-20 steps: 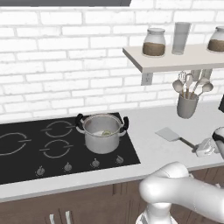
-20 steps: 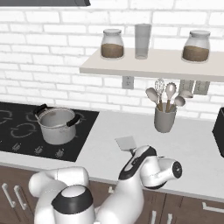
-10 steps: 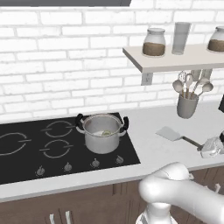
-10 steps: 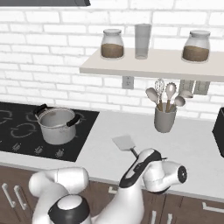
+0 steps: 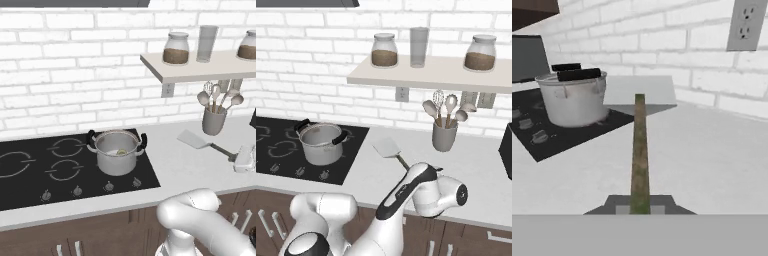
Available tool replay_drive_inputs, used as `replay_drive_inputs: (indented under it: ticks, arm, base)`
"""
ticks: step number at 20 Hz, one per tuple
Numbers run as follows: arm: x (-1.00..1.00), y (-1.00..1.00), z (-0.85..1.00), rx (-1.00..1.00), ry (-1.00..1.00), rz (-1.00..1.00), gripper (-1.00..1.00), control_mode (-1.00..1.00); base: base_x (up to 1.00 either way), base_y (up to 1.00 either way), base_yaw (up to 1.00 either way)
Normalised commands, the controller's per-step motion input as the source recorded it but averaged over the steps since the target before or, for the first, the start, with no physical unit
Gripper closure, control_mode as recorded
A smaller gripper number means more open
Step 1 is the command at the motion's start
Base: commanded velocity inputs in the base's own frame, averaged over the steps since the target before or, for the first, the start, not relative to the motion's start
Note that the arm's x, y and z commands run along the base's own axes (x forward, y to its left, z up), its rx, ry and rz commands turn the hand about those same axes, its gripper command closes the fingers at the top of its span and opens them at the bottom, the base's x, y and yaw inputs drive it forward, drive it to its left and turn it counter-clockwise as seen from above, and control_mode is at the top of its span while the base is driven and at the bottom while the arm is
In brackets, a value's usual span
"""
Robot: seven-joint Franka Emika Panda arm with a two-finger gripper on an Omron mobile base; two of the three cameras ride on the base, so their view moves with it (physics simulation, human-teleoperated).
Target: Put the mushroom and lemon wedge in the pot. Retrieve the spatula and lightly stir the vegetables in the pot.
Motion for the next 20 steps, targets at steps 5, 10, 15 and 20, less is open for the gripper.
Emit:
replay_drive_inputs:
  ticks: [5, 10, 15, 20]
  arm:
    - [-0.04, 0.78, 1.0, -0.11, -0.02, 0.0, 1.0, -1.0]
    - [-0.24, 0.67, 1.0, -0.2, 0.0, 0.0, 1.0, -1.0]
    - [-0.39, 0.45, 1.0, -0.28, 0.01, -0.01, 1.0, -1.0]
    - [-0.2, 0.61, 1.0, -0.44, 0.14, 0.0, 1.0, -1.0]
  base:
    - [0.0, 0.0, 0.0]
    - [0.0, 0.0, 0.0]
    - [0.0, 0.0, 0.0]
    - [0.0, 0.0, 0.0]
